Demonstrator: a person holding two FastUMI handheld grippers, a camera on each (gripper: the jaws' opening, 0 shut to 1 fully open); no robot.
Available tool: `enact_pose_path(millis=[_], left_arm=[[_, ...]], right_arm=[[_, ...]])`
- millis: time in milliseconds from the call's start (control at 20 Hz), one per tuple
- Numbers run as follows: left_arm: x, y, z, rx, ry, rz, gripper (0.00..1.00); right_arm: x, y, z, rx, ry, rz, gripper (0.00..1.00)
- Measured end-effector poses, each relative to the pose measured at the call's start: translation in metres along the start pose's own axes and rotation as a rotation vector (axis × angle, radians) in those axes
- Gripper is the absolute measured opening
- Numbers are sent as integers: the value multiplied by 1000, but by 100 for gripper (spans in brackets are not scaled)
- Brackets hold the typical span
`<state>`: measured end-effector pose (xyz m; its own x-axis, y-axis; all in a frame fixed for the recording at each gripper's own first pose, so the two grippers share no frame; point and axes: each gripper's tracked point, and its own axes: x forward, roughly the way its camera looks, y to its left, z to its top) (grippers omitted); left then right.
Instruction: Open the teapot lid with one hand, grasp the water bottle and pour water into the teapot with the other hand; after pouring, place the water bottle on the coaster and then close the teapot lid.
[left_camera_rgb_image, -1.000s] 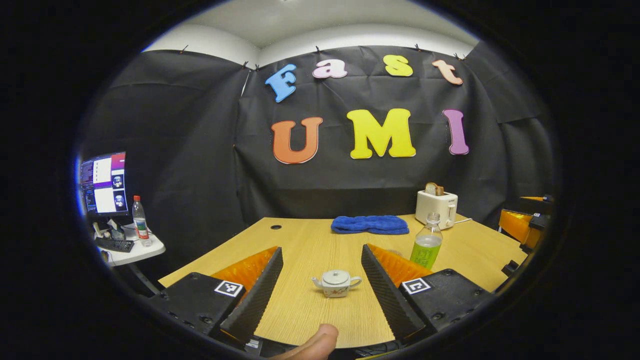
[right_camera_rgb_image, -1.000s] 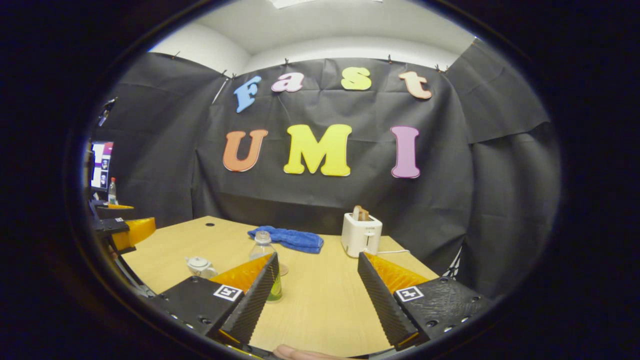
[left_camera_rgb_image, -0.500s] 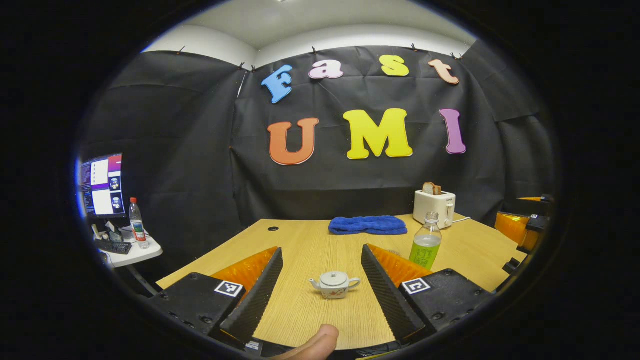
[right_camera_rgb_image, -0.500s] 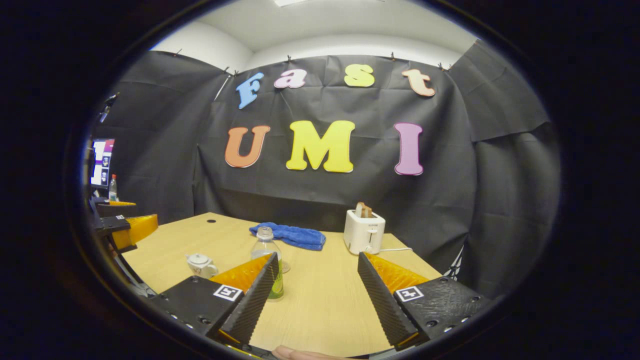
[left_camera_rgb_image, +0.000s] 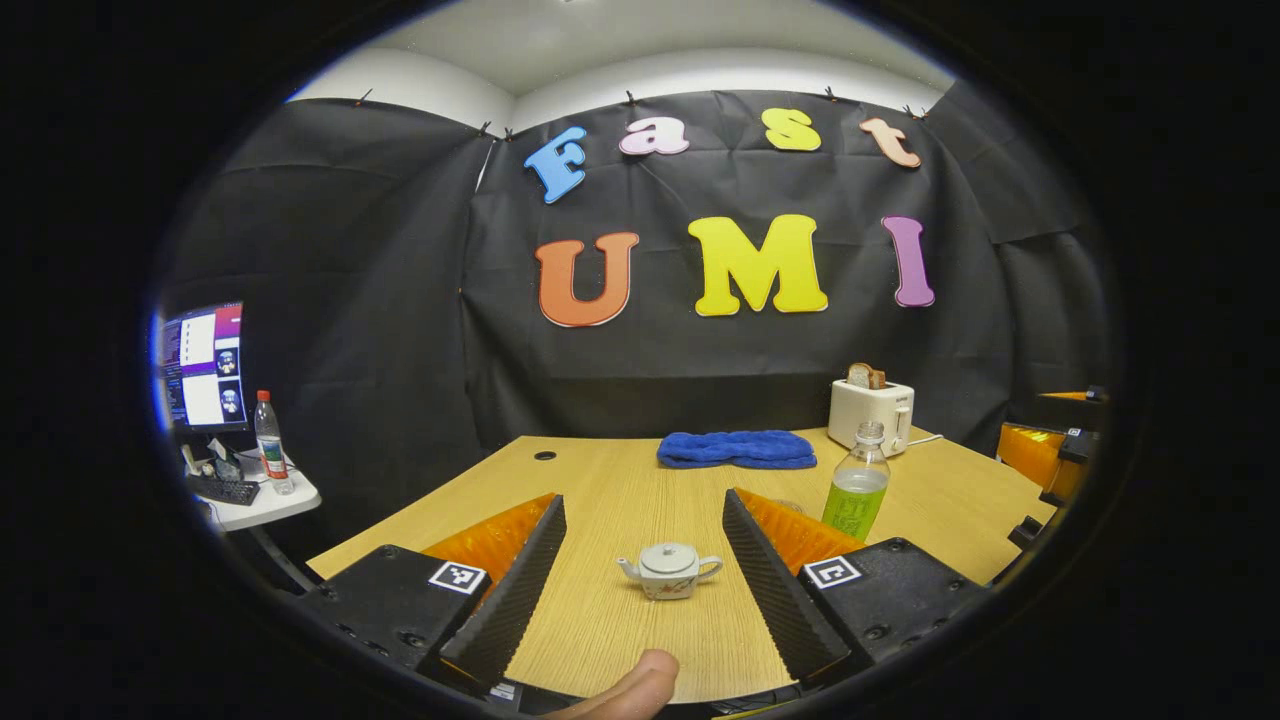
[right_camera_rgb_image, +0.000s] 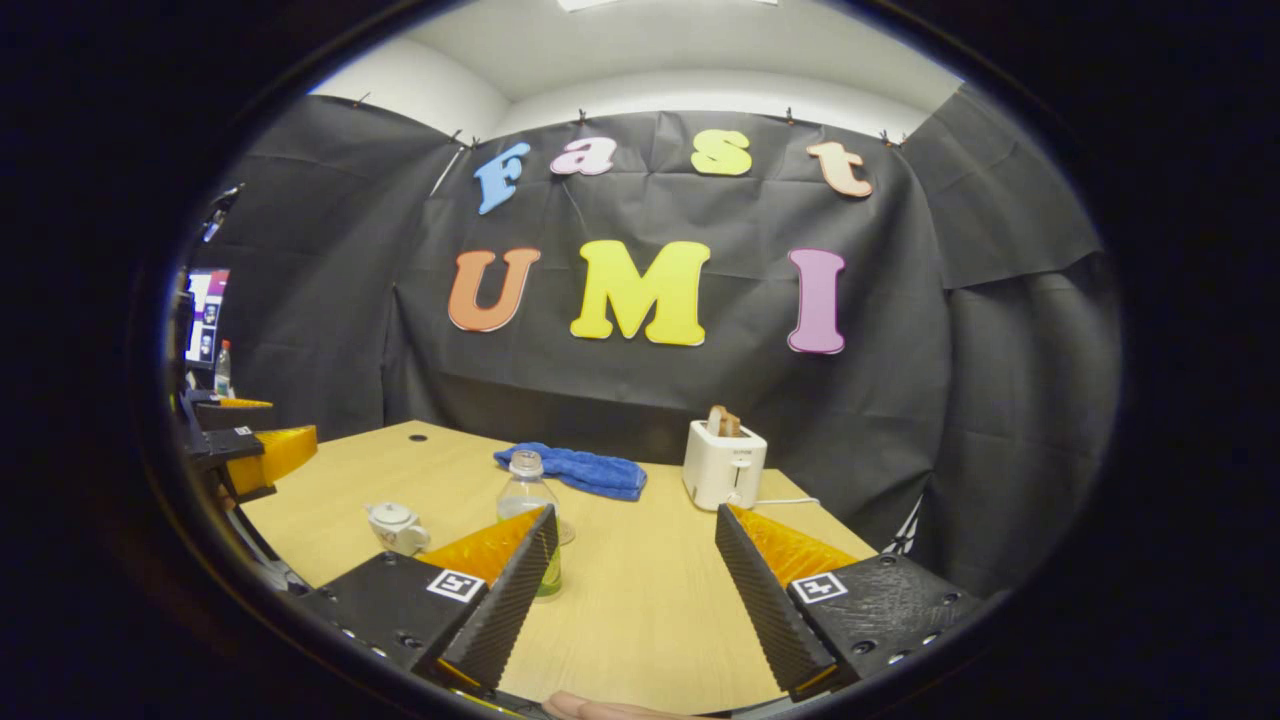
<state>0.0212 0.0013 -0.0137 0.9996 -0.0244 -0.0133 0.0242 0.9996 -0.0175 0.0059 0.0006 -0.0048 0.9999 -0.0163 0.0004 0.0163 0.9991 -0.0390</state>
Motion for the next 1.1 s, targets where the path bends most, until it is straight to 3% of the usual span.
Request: enact_pose_path(millis=[300, 600, 850, 950, 1100], left_arm=[[51, 10, -23, -16, -33, 11, 99], [120, 11, -83, 23, 56, 28, 100], [135, -3, -108, -6, 118, -20, 99], [140, -4, -112, -7, 127, -30, 97], [143, -12, -111, -13, 106, -73, 80]], right_arm=[[5, -8, -2, -26, -8, -34, 95], [12, -13, -8, -17, 13, -42, 95], [18, -8, -18, -16, 42, -33, 95], [20, -6, -21, -15, 55, -31, 95], [22, -3, -27, -23, 66, -29, 95]])
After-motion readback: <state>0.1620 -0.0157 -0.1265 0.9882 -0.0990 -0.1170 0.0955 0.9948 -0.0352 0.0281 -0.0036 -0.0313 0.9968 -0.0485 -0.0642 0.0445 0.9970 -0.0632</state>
